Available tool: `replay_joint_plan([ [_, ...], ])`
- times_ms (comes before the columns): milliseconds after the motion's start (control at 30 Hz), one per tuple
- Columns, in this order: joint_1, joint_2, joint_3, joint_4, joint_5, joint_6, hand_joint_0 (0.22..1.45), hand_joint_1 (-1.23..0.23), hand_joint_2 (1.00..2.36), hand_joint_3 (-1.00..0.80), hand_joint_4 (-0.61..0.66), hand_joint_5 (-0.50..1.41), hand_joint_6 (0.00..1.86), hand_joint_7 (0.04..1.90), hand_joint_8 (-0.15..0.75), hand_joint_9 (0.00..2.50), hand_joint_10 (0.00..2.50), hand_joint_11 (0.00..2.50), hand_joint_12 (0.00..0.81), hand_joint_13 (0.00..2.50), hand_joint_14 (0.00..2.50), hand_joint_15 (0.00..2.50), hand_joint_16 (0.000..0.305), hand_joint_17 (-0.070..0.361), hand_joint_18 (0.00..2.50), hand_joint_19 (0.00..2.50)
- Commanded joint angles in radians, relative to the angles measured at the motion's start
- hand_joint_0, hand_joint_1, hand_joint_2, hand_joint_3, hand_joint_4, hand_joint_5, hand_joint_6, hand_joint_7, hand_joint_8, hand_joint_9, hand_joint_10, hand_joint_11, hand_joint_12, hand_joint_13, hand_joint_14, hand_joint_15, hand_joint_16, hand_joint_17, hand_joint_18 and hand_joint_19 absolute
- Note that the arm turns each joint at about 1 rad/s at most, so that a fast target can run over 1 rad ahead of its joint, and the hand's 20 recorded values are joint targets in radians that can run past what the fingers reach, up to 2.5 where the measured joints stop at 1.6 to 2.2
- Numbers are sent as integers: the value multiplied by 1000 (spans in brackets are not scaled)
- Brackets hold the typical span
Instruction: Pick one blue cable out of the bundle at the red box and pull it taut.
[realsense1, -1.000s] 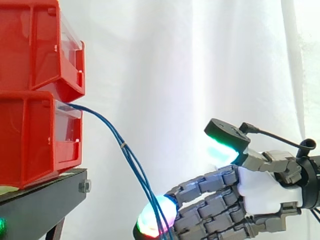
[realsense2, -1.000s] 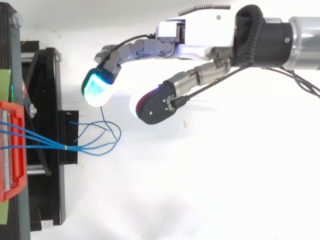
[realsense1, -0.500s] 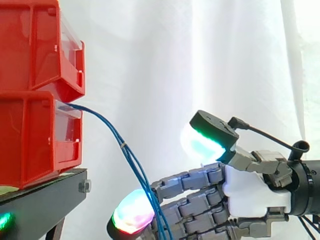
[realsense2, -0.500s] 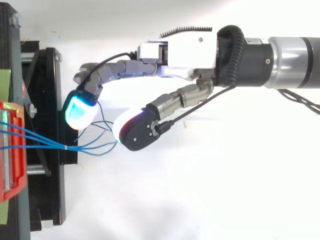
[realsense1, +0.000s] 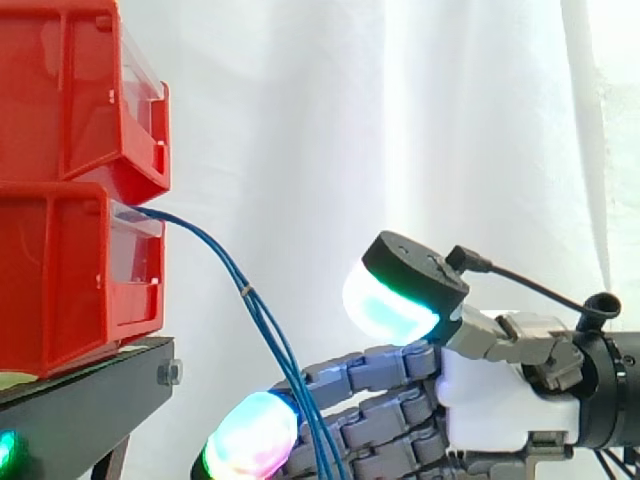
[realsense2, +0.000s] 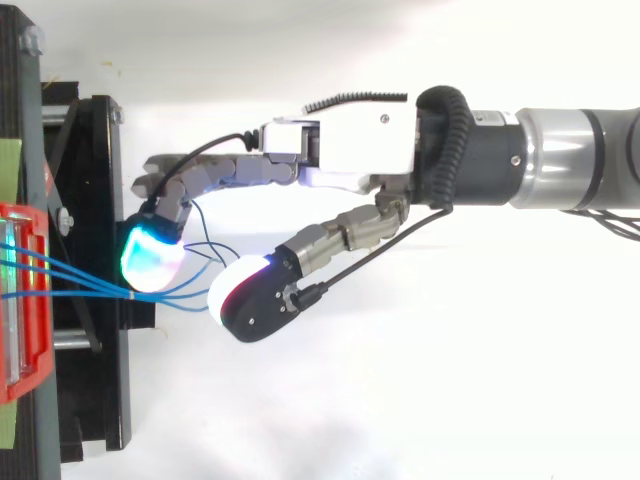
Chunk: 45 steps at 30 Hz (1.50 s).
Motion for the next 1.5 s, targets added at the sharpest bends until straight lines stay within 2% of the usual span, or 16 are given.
replay_joint_plan([
  [0, 6, -13, 0, 51, 4, 3, 484, -558, 1000, -500, 376, -161, 502, 792, 280, 171, 0, 0, 347, 77, 0, 56, 54, 122, 0, 144],
  [733, 22, -13, 2, 63, 8, 0, 540, -622, 1000, -500, 380, -133, 502, 865, 293, 291, 0, 0, 336, 176, 0, 26, 52, 117, 45, 117],
  [1000, 14, -13, 34, 57, 8, -5, 532, -614, 1000, -500, 375, -134, 502, 859, 297, 297, 0, 0, 340, 188, 0, 28, 53, 118, 58, 122],
  [1167, 8, -13, 37, 61, 24, -18, 532, -614, 1000, -500, 380, -129, 502, 880, 300, 307, 0, 0, 342, 194, 0, 29, 53, 118, 70, 129],
  [1300, 8, -13, 42, 63, 24, -22, 537, -619, 1000, -500, 372, -123, 502, 923, 299, 310, 0, 0, 339, 195, 0, 26, 52, 117, 70, 132],
  [1467, 9, -13, 55, 57, 24, -26, 566, -645, 1003, -458, 289, -109, 501, 1085, 293, 311, 0, 0, 331, 197, 0, 30, 51, 115, 76, 131],
])
